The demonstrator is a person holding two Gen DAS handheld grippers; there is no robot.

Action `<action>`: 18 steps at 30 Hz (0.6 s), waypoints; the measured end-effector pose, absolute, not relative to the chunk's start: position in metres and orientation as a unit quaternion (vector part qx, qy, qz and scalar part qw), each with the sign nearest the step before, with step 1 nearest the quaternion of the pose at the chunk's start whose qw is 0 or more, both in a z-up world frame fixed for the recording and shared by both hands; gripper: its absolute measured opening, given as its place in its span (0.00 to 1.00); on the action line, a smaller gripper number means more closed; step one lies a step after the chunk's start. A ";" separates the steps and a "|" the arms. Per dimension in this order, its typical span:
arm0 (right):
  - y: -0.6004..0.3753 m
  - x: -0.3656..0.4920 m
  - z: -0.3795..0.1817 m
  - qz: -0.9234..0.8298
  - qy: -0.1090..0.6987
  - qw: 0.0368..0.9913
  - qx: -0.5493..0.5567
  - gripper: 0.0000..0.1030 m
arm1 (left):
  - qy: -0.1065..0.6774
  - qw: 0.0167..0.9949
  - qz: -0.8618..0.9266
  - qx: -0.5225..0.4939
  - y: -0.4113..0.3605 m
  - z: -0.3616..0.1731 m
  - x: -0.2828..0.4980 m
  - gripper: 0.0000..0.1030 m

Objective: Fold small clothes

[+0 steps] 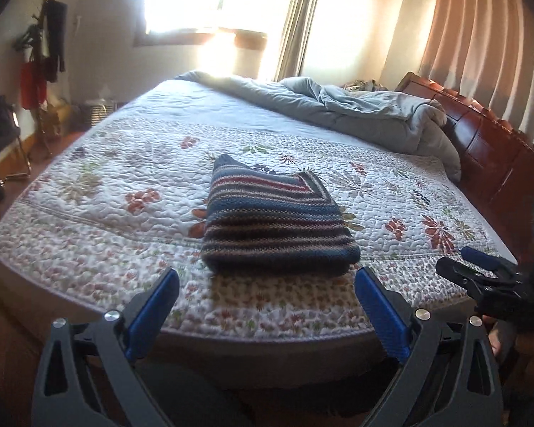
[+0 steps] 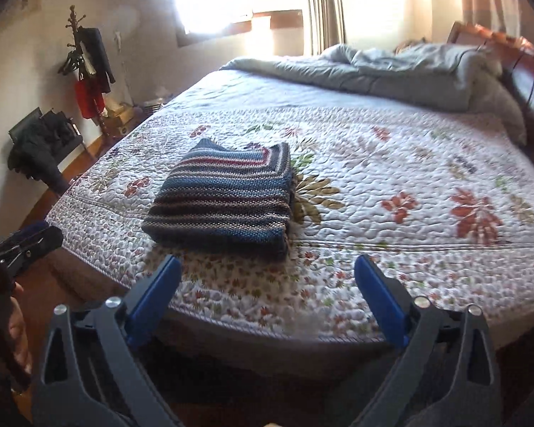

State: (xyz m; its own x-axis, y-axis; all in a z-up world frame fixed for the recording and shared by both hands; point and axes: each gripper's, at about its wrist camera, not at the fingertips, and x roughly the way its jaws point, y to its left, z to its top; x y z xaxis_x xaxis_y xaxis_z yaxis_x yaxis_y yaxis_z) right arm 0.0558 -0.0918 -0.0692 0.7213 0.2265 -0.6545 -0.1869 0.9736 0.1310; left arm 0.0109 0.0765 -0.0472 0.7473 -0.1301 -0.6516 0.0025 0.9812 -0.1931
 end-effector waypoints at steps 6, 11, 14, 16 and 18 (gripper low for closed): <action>-0.087 0.002 -0.046 0.062 0.320 0.945 0.020 0.97 | 0.360 0.931 -0.026 -0.062 0.049 -0.025 -0.034 0.96; -0.088 -0.020 -0.034 0.069 0.321 0.944 0.036 0.97 | 0.359 0.927 -0.047 -0.097 0.046 -0.017 -0.061 0.96; -0.083 -0.034 -0.029 0.062 0.308 0.949 0.022 0.97 | 0.360 0.928 -0.035 -0.093 0.043 -0.019 -0.072 0.96; -0.081 -0.040 -0.029 0.065 0.310 0.948 0.020 0.97 | 0.365 0.925 -0.035 -0.095 0.042 -0.021 -0.076 0.96; -0.080 -0.044 -0.029 0.066 0.313 0.947 0.022 0.97 | 0.373 0.923 -0.028 -0.095 0.042 -0.024 -0.078 0.96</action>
State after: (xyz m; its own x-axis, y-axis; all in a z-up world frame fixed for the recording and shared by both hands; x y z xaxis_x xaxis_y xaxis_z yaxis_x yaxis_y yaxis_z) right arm -0.0436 -0.0805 -0.0285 0.7956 0.1392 -0.5897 -0.1111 0.9903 0.0838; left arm -0.0780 0.0423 -0.0238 0.7207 -0.1223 -0.6824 -0.0198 0.9803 -0.1966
